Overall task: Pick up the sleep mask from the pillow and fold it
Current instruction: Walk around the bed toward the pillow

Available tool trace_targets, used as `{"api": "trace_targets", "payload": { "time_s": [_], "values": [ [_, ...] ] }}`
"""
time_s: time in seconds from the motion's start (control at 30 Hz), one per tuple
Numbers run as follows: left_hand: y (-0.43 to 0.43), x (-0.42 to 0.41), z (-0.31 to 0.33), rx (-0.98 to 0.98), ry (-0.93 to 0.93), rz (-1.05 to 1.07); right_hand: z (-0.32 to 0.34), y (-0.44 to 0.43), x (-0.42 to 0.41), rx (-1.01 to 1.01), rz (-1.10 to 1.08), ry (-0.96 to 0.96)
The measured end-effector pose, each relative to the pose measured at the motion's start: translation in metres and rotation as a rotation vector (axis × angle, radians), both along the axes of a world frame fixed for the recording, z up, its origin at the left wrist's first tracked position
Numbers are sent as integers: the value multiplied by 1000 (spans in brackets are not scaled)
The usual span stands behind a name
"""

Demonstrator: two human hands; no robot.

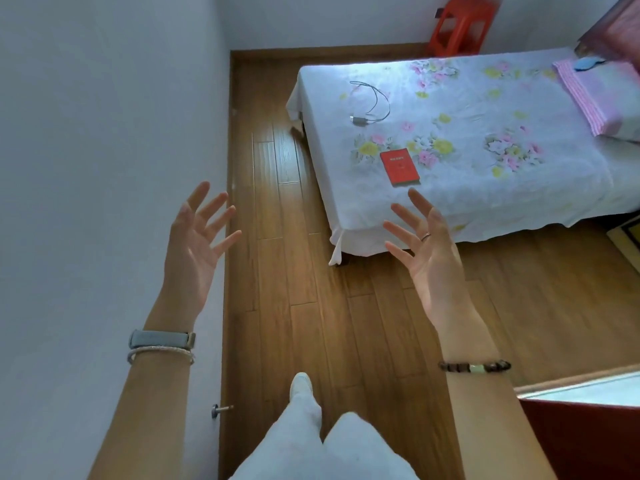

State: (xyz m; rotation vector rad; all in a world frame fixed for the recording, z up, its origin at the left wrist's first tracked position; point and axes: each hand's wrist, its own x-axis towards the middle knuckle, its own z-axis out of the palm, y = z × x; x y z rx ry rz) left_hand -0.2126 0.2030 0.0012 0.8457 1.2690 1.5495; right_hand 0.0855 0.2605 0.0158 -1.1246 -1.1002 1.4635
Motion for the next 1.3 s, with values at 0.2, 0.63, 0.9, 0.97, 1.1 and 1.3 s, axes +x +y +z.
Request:
{"api": "trace_targets", "payload": {
  "time_s": [0.2, 0.63, 0.9, 0.97, 1.1, 1.3],
  "values": [
    [54, -36, 4, 13, 14, 1, 1, 55, -35, -2, 7, 19],
    [201, -92, -16, -24, 3, 75, -25, 231, -92, -57, 51, 3],
    [317, -118, -16, -54, 3, 126, -28, 366, -132, -66, 113, -7],
    [339, -124, -18, -55, -4, 150, -28, 393, -143, -53, 135, -26],
    [379, -138, -25, -76, -15, 173, -28, 442, -163, -61, 166, -58],
    [446, -174, -31, -70, -26, 198, -31, 513, -195, -82, 179, -63]
  ]
}}
